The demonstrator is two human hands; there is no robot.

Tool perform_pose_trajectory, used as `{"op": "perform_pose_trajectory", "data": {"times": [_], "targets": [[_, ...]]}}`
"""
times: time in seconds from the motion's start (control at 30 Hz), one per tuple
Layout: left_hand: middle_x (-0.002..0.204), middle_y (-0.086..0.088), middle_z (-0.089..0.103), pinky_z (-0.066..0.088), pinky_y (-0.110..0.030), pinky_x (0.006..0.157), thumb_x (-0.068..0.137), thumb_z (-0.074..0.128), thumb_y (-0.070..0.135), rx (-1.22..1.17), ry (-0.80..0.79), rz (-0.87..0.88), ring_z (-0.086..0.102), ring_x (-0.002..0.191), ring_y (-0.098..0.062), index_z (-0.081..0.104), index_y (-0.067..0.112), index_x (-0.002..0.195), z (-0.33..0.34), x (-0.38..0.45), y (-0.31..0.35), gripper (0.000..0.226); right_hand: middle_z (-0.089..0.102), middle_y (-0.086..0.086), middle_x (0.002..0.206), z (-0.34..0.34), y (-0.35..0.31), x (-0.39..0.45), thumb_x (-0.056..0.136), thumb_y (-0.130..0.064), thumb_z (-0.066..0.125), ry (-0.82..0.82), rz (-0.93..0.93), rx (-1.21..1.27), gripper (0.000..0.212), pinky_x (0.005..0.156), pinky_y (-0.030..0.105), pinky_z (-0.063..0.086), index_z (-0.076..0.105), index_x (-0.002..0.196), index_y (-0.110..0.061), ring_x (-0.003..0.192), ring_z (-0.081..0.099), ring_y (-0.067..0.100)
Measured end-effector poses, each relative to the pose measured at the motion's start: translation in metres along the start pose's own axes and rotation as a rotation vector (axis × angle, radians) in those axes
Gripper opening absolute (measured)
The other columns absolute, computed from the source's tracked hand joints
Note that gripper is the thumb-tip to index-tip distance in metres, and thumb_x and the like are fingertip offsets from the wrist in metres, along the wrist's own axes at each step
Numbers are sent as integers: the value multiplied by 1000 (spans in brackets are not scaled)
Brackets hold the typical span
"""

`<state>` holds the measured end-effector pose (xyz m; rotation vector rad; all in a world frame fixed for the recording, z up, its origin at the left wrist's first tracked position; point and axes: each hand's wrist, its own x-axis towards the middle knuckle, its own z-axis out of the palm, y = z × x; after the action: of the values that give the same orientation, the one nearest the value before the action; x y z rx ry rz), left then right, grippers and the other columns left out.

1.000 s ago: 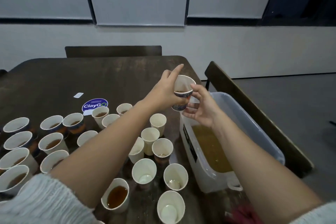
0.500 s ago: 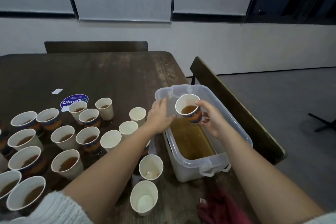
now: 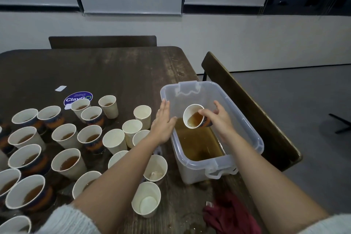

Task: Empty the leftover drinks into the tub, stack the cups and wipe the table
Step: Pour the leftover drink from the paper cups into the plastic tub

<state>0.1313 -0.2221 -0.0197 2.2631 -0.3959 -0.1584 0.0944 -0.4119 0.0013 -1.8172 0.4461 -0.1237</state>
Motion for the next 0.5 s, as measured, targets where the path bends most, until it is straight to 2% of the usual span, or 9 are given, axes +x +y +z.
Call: {"op": "perform_pose_trajectory", "data": {"times": [0.07, 0.17, 0.37, 0.5], "targets": [[161, 3, -16, 7, -49, 121, 104, 32, 26, -14, 8, 9, -9, 149, -19, -5, 20, 153, 1, 0, -2, 62, 35, 7, 152, 0, 1, 2, 81, -39, 75, 10, -7, -30, 88, 107, 44, 42, 25, 153, -27, 135, 41, 27], [161, 3, -15, 6, -48, 121, 104, 32, 25, -39, 15, 20, -9, 149, -18, -4, 20, 154, 1, 1, -3, 61, 33, 6, 153, 1, 2, 2, 77, -47, 77, 14, -43, -111, 93, 108, 52, 41, 24, 152, -33, 136, 39, 29], [160, 6, -17, 5, -49, 121, 105, 29, 31, -93, 10, 36, -10, 148, -14, -6, 24, 153, 3, 0, -7, 60, 31, 6, 154, 2, 4, 3, 78, -48, 76, 34, -107, -226, 93, 108, 50, 41, 21, 152, -33, 137, 37, 30], [160, 7, -18, 5, -49, 121, 105, 28, 34, -105, 4, 41, -10, 148, -14, -6, 26, 153, 4, 0, -8, 59, 29, 6, 154, 3, 4, 3, 78, -49, 76, 42, -130, -277, 95, 108, 54, 40, 19, 152, -33, 139, 35, 31]]}}
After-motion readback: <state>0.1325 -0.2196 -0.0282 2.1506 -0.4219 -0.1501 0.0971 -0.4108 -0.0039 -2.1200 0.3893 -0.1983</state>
